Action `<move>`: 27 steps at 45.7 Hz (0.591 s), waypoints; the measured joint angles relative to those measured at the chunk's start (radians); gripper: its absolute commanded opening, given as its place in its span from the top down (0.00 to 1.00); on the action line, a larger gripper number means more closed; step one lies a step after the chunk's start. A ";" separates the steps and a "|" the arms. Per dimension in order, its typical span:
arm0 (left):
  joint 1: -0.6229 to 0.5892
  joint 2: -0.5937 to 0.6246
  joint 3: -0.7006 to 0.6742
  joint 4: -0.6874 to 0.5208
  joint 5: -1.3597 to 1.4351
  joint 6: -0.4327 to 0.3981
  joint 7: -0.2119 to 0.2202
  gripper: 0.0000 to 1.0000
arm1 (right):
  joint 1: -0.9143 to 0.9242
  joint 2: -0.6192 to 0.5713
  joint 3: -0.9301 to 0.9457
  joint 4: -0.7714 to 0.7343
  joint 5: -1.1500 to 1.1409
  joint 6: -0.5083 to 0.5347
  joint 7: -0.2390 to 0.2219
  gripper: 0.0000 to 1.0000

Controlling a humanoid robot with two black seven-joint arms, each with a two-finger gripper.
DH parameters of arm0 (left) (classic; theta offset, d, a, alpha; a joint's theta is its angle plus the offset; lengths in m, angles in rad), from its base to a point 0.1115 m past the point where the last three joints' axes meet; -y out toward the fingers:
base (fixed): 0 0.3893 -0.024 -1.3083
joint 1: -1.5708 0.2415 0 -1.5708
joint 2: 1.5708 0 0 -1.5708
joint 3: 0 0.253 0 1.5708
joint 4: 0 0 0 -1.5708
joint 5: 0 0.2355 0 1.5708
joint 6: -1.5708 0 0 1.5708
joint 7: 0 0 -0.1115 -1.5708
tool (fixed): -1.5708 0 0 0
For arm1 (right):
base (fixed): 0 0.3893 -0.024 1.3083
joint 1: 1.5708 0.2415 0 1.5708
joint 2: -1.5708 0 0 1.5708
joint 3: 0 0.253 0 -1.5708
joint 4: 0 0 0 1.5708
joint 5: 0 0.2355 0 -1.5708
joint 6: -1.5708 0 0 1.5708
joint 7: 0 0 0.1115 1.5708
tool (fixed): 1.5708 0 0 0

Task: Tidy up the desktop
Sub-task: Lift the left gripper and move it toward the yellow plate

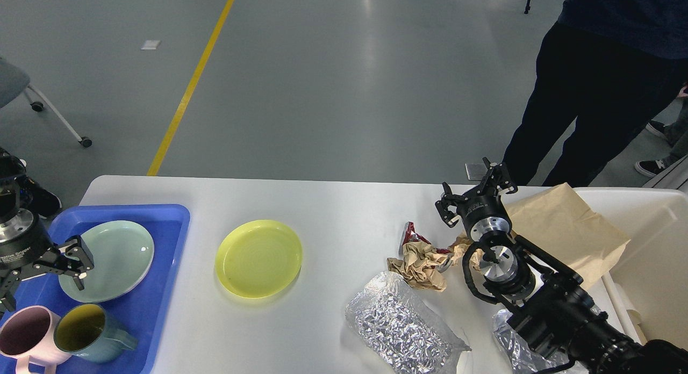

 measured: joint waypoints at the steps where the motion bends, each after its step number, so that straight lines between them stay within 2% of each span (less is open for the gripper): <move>1: -0.015 -0.002 0.013 0.000 0.000 0.000 -0.001 0.04 | 0.000 0.000 0.000 0.000 0.000 0.000 0.000 0.00; 14: -0.195 -0.089 0.093 -0.001 0.000 0.000 -0.004 0.04 | 0.000 0.000 0.000 0.000 0.000 0.000 0.000 0.00; 27: -0.446 -0.224 0.189 -0.014 0.001 0.000 -0.002 0.04 | 0.000 0.000 0.000 0.000 0.000 0.000 0.000 0.00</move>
